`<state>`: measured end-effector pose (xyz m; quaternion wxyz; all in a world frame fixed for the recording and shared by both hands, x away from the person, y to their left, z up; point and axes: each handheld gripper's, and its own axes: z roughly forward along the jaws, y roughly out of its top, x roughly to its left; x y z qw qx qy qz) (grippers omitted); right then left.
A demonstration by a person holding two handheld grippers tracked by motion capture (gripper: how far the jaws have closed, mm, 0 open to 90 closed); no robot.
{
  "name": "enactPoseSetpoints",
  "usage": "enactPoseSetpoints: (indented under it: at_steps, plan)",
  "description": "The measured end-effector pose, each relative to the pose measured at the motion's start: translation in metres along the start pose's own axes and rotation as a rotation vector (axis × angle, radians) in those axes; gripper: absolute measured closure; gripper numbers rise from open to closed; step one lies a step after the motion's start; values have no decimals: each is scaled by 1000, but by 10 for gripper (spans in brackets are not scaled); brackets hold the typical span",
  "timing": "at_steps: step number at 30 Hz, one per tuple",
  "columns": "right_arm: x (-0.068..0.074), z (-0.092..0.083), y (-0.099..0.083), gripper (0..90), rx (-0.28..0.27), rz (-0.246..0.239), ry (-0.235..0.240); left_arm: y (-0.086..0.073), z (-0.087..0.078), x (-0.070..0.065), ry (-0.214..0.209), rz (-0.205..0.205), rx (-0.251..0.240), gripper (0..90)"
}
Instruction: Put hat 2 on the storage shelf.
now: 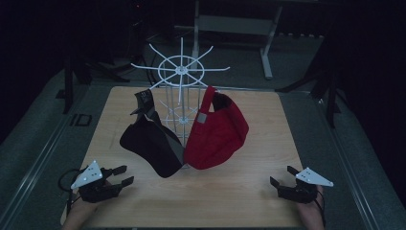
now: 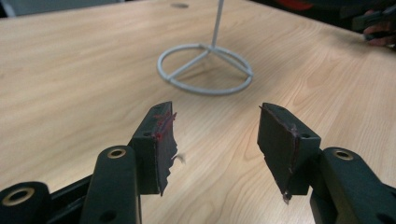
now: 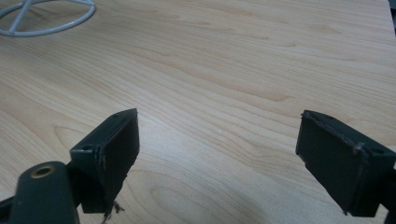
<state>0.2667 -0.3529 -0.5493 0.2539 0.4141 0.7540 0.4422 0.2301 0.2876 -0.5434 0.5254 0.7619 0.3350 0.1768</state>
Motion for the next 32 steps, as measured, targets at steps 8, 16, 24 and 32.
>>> enactPoseSetpoints:
  at_steps: [8, 16, 24, 32]
  plan:
    - [0, 0, -1, 134, -2, 5, -2, -8, -4, -1, 78, -30, 0, 457]
    - [-1, 0, -1, 134, -8, 8, -1, -13, -12, -3, 177, -101, -15, 438]
    - [0, 0, -2, 134, -3, -1, -19, -15, -11, -16, 202, -112, -12, 439]
    - [0, 1, -2, 134, -1, -7, -23, -17, -9, -18, 193, -112, -7, 440]
